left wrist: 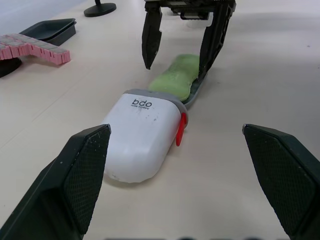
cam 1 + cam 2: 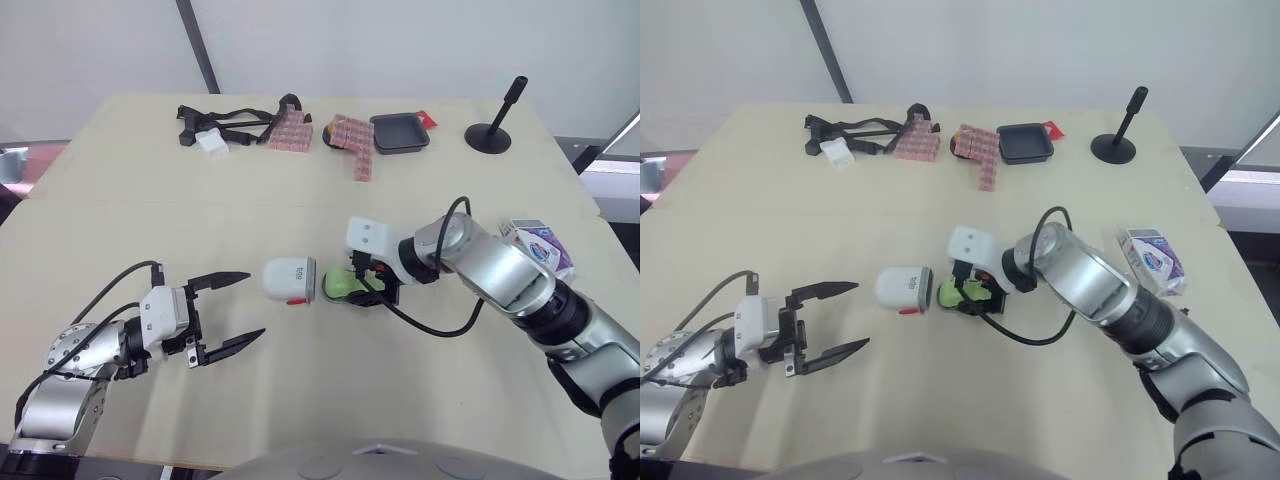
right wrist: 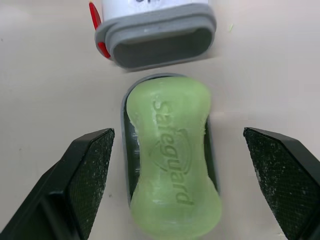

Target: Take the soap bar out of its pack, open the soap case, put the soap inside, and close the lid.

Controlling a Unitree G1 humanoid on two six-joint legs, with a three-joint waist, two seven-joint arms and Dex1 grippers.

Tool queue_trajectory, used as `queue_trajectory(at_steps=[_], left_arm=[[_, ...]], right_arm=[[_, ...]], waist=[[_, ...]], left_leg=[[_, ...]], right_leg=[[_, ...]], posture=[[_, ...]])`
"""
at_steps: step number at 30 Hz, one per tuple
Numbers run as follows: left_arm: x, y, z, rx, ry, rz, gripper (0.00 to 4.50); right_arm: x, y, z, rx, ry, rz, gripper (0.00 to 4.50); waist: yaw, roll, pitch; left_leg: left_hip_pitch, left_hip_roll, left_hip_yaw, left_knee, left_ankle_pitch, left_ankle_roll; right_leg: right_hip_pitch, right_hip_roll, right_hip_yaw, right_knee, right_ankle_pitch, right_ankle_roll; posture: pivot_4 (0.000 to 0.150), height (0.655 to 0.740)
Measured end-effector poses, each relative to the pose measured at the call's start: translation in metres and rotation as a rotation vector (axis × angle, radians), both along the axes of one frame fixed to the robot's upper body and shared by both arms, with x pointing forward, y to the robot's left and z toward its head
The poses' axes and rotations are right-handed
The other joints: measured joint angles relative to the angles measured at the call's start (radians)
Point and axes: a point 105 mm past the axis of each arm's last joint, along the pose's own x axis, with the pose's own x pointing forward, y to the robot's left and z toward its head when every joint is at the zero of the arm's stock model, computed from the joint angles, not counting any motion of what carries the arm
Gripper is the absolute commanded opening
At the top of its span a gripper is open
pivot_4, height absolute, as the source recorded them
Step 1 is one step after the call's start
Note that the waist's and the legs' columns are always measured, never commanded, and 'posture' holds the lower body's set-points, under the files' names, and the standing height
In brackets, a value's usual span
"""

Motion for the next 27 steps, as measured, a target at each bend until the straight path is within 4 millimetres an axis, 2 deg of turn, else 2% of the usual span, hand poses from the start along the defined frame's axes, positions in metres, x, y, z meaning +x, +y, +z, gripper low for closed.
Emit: queue_trajectory(at_steps=[2,5,7,13,18,23,27], left_arm=[[0.001,0.0,0.001,0.004,-0.005,-0.007,4.5],[0.004,-0.003,0.004,0.028,-0.029,-0.053,4.5],[0.008,-0.005,0.005,0.041,-0.038,-0.069,4.5],[0.027,-0.011,0.011,0.06,-0.037,-0.121,4.5],[0.047,-0.012,0.011,0.129,0.002,-0.2,4.5],[0.066,-0.015,0.013,0.257,0.017,-0.316,4.5],[0.077,-0.021,0.011,0.347,0.024,-0.398,4.5]], right_arm=[[0.0,-0.008,0.004,0.074,-0.017,-0.018,4.45],[-0.005,-0.031,0.004,0.203,-0.054,-0.08,4.45],[-0.012,-0.05,-0.001,0.283,-0.066,-0.133,4.45],[-0.04,-0.075,-0.009,0.474,-0.136,-0.205,4.45],[-0.072,-0.083,-0.021,0.614,-0.179,-0.217,4.45],[-0.088,-0.095,-0.034,0.63,-0.212,-0.249,4.45],[-0.095,-0.092,-0.038,0.63,-0.213,-0.27,4.45]], waist=[[0.005,0.0,0.0],[0.017,0.0,0.0],[0.022,-0.001,-0.001],[0.003,-0.001,-0.001],[-0.005,-0.001,-0.001],[-0.011,-0.002,-0.001],[-0.01,-0.002,-0.001]], left_leg=[[0.0,0.0,0.0,0.0,0.0,0.0],[0.0,0.0,0.0,0.0,0.0,0.0],[0.0,0.0,0.0,-0.001,0.0,0.0],[-0.001,0.0,0.001,-0.001,0.0,0.0],[0.0,0.0,0.0,0.0,0.001,0.001],[-0.001,-0.002,0.0,-0.001,0.001,0.003],[-0.002,-0.002,0.0,-0.001,0.002,0.003]], right_leg=[[0.0,0.0,0.0,0.0,0.0,0.0],[0.0,-0.001,0.0,-0.001,0.0,0.0],[0.0,-0.001,0.0,-0.002,0.0,0.0],[0.0,-0.001,0.001,-0.001,0.0,0.0],[0.0,-0.001,0.001,0.0,0.0,0.0],[0.001,-0.003,0.001,0.0,0.0,-0.001],[0.001,-0.003,0.0,0.0,0.0,-0.001]], posture=[[0.15,0.74],[0.15,0.74],[0.15,0.74],[0.15,0.74],[0.15,0.74],[0.15,0.74],[0.15,0.74]])
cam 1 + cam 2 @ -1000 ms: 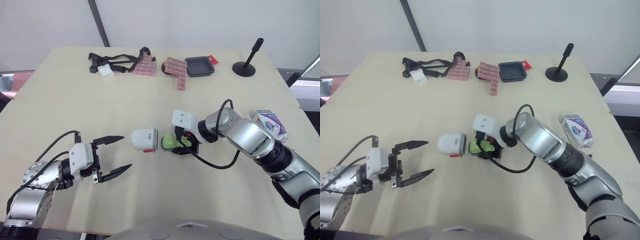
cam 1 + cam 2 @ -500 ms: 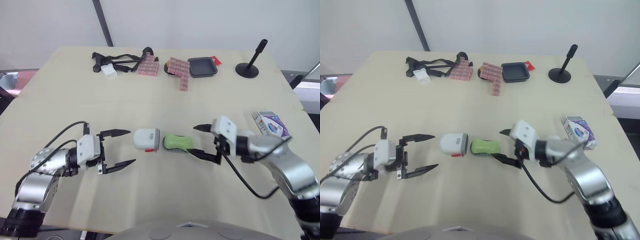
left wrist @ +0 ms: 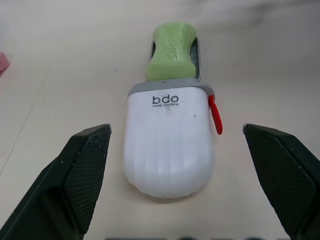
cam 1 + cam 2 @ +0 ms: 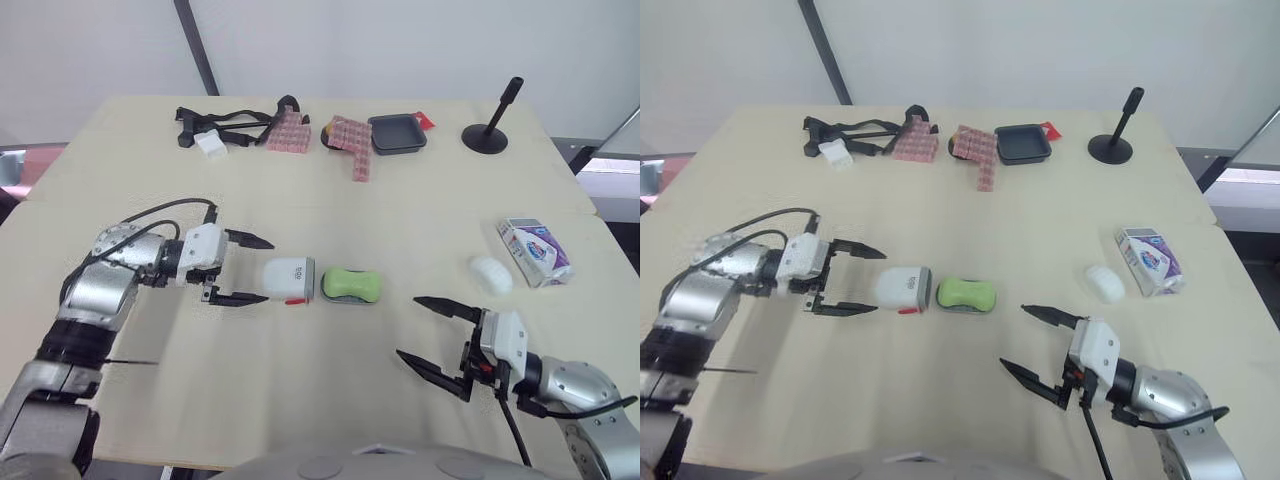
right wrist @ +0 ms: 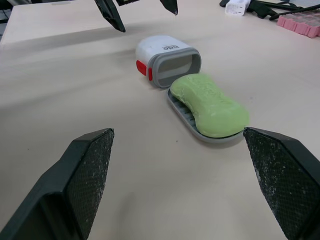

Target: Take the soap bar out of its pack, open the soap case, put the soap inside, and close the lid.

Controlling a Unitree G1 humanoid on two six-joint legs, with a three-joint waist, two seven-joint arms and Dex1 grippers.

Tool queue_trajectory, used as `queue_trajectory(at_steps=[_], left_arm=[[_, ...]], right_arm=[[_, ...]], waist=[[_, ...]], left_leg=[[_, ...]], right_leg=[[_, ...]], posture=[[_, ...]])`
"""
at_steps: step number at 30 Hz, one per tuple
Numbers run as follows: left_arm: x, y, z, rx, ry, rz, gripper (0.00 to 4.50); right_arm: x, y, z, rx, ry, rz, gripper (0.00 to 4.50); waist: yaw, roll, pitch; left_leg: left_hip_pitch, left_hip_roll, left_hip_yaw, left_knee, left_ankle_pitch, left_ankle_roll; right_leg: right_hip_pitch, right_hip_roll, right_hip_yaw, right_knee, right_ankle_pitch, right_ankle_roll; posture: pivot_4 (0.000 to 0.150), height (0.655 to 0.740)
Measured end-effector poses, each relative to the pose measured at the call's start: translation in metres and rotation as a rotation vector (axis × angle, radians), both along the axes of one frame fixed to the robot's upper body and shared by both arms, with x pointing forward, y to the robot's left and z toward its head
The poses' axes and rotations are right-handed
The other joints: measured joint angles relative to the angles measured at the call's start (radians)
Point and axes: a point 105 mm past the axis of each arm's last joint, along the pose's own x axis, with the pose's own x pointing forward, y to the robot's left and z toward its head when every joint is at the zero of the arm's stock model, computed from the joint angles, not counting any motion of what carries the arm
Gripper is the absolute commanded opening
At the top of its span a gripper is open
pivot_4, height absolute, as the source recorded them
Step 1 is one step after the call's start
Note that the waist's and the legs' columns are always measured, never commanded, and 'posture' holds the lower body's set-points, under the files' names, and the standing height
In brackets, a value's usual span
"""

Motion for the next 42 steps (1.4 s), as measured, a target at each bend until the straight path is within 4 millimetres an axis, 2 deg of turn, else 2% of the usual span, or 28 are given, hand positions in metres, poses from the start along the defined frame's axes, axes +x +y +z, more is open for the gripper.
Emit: queue_trajectory(at_steps=[2,7,13,21,31,39,42], left_arm=[[0.007,-0.003,0.0,0.04,0.0,-0.022,4.5],[0.016,-0.012,-0.005,0.081,0.013,-0.029,4.5],[0.017,-0.023,-0.02,0.119,0.036,-0.008,4.5],[0.019,-0.028,-0.029,0.137,-0.007,0.041,4.5],[0.018,-0.033,-0.031,0.118,-0.037,0.048,4.5],[0.019,-0.034,-0.031,0.109,-0.041,0.055,4.5],[0.02,-0.035,-0.03,0.107,-0.044,0.058,3.67]], right_arm=[[-0.004,0.006,0.002,0.005,-0.005,0.0,4.45],[-0.005,0.007,0.008,0.0,-0.027,-0.019,4.45],[-0.005,0.004,0.008,-0.021,-0.027,-0.03,4.45],[-0.006,0.005,0.013,-0.038,-0.041,-0.027,4.45],[-0.004,0.004,0.014,-0.041,-0.038,-0.008,4.45],[-0.004,-0.001,0.006,-0.041,-0.013,-0.015,4.45],[-0.004,-0.001,0.005,-0.043,-0.015,-0.016,4.5]], waist=[[0.001,0.0,0.0],[0.002,0.0,0.0],[0.003,0.0,0.0],[0.004,0.0,0.0],[0.005,0.0,0.0],[0.005,0.0,0.0],[0.005,0.0,0.0]], left_leg=[[0.0,0.0,0.0,0.0,0.0,0.0],[-0.002,0.0,0.0,0.0,0.0,0.0],[-0.003,0.0,-0.001,0.0,0.0,0.0],[-0.004,0.0,-0.002,0.0,0.0,0.0],[-0.004,0.0,-0.002,0.0,0.0,0.0],[-0.004,0.0,-0.002,0.0,0.0,0.0],[-0.004,0.0,-0.002,0.0,0.0,0.0]], right_leg=[[0.0,0.0,0.0,0.0,0.0,0.0],[0.001,0.0,0.0,0.0,0.0,0.0],[0.001,0.0,-0.001,-0.001,0.0,0.0],[0.001,-0.001,-0.001,-0.001,0.0,0.0],[0.001,-0.001,-0.002,-0.001,0.0,0.0],[0.001,-0.001,-0.002,-0.002,0.0,0.0],[0.001,-0.001,-0.002,-0.002,0.0,0.0]], posture=[[0.15,0.74],[0.15,0.74],[0.15,0.74],[0.15,0.74],[0.15,0.74],[0.15,0.74],[0.15,0.74]])
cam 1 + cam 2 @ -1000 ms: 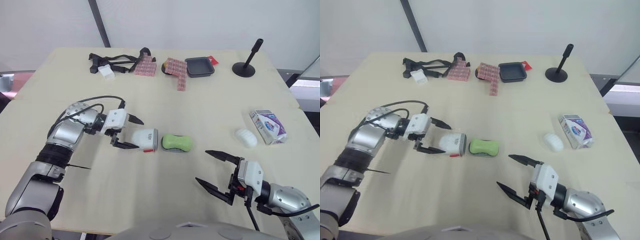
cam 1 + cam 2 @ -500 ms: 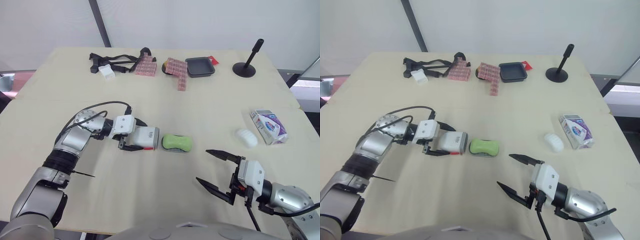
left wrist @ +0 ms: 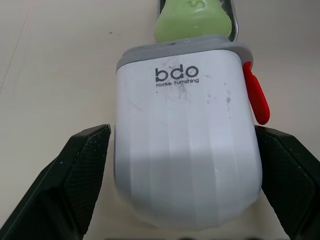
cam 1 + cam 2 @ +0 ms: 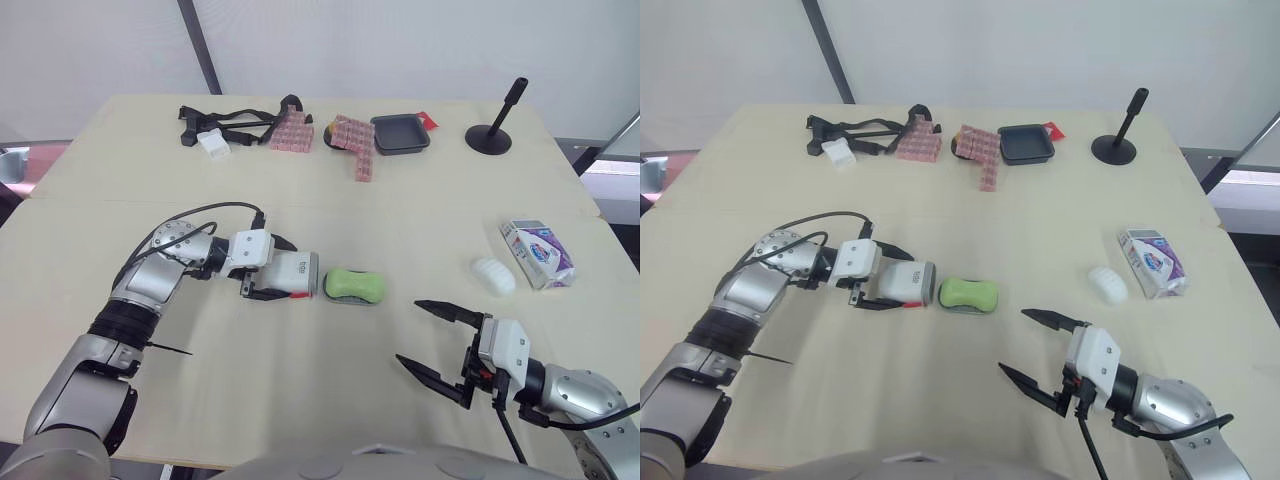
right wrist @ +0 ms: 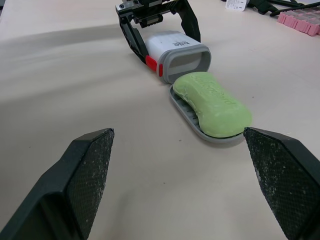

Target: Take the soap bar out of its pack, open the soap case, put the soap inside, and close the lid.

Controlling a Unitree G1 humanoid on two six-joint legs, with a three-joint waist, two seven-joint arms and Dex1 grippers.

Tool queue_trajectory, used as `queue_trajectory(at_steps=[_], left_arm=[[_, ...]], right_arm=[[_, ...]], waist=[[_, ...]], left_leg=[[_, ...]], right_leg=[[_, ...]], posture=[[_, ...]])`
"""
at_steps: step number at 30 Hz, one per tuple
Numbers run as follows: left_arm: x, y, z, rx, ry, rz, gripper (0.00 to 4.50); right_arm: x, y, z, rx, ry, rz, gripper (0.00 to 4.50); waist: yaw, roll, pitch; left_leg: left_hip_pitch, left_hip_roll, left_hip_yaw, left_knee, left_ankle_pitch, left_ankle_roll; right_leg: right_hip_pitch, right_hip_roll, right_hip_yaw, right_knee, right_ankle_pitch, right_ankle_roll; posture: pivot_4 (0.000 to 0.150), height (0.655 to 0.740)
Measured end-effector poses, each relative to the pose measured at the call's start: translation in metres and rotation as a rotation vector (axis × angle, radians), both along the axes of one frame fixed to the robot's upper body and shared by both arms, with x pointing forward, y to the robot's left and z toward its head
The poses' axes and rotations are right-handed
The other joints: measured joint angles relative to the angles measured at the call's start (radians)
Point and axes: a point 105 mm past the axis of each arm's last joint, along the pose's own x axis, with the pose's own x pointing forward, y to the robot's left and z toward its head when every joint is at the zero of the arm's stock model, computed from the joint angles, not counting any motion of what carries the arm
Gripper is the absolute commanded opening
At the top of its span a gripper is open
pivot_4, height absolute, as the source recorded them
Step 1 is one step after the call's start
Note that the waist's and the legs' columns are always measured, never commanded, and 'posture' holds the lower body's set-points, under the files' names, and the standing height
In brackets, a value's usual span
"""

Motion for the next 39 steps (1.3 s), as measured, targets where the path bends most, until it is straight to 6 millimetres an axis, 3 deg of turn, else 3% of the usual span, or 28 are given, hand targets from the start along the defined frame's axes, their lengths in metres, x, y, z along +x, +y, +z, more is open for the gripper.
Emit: queue_trajectory(at_steps=[1,12,18,24,32,39], left_arm=[[0.0,0.0,0.0,-0.001,-0.001,0.001,3.47],[-0.001,-0.001,0.001,-0.003,-0.032,-0.019,3.47],[-0.006,-0.001,0.003,-0.011,-0.058,-0.074,3.47],[-0.012,0.001,0.001,-0.014,-0.066,-0.096,3.47],[-0.013,0.003,-0.003,-0.023,-0.069,-0.069,3.47],[-0.013,0.003,-0.002,-0.033,-0.082,-0.052,3.47]], right_arm=[[0.0,0.0,0.0,0.0,-0.001,-0.001,4.5],[-0.003,-0.002,-0.001,-0.027,0.001,0.021,4.5],[0.023,-0.001,0.012,-0.123,-0.013,0.077,4.5],[0.049,0.017,0.026,-0.231,0.034,0.157,4.5],[0.084,0.059,0.042,-0.33,0.116,0.248,4.5],[0.093,0.075,0.018,-0.445,0.195,0.286,4.5]], waist=[[0.0,0.0,0.0],[-0.001,0.0,0.0],[-0.004,0.0,0.0],[0.003,0.0,0.0],[-0.002,0.001,0.001],[0.017,0.001,0.001]], left_leg=[[0.0,0.0,0.0,0.0,0.0,0.0],[0.0,0.0,0.0,0.0,0.0,0.0],[0.0,0.0,0.0,0.0,0.0,0.0],[0.0,0.0,0.0,-0.001,0.0,0.0],[0.002,-0.001,0.0,-0.001,0.001,-0.002],[0.004,-0.001,0.0,0.0,0.001,-0.002]], right_leg=[[0.0,0.0,0.0,0.0,0.0,0.0],[0.0,0.0,0.0,-0.001,0.0,0.0],[0.0,0.0,0.0,0.0,0.0,0.0],[0.0,0.001,0.0,0.0,0.0,0.0],[0.0,0.002,0.0,0.002,0.0,0.0],[0.0,0.003,0.0,0.003,0.0,0.0]], posture=[[0.15,0.74],[0.15,0.74],[0.15,0.74],[0.15,0.74],[0.15,0.74],[0.15,0.74]])
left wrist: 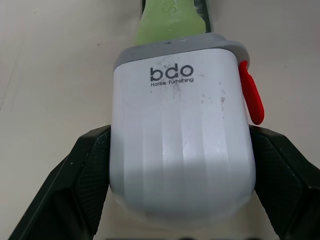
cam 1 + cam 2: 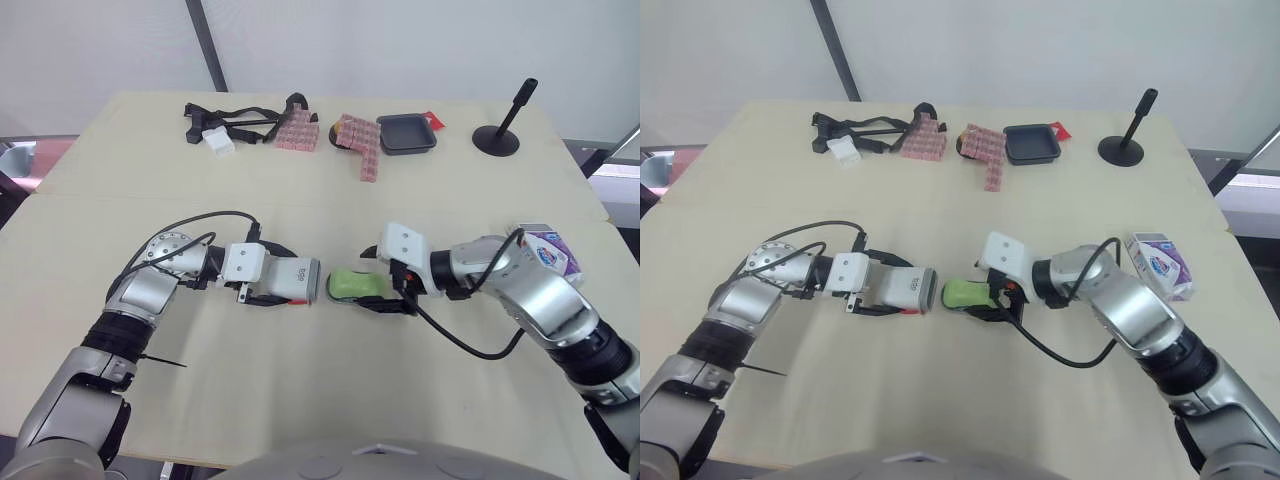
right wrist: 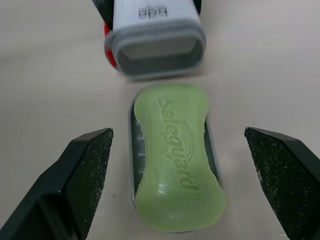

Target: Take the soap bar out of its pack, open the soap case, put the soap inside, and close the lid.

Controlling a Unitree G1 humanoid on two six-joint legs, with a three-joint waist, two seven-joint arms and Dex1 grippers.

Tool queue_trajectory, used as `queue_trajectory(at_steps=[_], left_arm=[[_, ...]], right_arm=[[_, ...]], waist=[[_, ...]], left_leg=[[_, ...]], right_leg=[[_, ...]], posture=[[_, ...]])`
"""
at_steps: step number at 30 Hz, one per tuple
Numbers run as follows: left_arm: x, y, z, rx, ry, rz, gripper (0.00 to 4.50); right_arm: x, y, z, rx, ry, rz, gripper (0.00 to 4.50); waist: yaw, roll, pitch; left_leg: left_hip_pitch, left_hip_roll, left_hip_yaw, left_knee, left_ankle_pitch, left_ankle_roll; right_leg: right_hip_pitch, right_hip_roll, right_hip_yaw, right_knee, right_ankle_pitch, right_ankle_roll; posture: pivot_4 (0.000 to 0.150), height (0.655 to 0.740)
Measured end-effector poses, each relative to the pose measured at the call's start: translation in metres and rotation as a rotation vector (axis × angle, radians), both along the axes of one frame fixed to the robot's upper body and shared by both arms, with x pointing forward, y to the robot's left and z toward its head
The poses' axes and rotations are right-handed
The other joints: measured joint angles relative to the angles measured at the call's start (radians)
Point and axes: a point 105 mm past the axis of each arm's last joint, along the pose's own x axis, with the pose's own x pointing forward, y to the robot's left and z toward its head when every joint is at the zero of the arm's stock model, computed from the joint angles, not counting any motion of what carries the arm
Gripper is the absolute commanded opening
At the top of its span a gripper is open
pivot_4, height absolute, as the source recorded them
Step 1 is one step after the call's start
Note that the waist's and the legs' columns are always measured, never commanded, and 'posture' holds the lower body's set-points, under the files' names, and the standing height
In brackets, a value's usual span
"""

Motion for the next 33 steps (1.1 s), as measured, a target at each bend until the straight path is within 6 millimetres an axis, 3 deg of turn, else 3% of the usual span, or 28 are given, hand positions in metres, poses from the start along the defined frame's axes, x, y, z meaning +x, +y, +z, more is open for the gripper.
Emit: queue_trajectory(at_steps=[14,23,33], left_arm=[[0.0,0.0,0.0,-0.003,-0.001,0.016,3.47],[0.0,-0.001,0.0,-0.002,-0.002,0.014,3.47],[0.0,-0.001,0.0,-0.003,-0.002,0.014,3.47]], right_arm=[[-0.005,0.01,-0.015,-0.078,0.053,0.039,4.5],[0.003,0.005,-0.024,-0.095,0.057,0.007,4.5],[0.004,0.006,-0.024,-0.093,0.051,0.018,4.5]], waist=[[0.005,0.0,0.0],[0.005,0.0,0.0],[0.005,0.0,0.0]], left_leg=[[0.0,0.0,0.0,0.0,0.0,-0.001],[0.0,0.0,0.0,0.0,0.0,-0.001],[0.0,0.001,0.0,0.0,0.0,-0.001]], right_leg=[[0.0,0.0,0.0,0.0,0.0,0.0],[0.0,0.0,0.0,0.0,0.0,0.0],[0.0,0.001,0.0,0.0,0.0,0.0]], posture=[[0.15,0.74],[0.15,0.74],[0.15,0.74]])
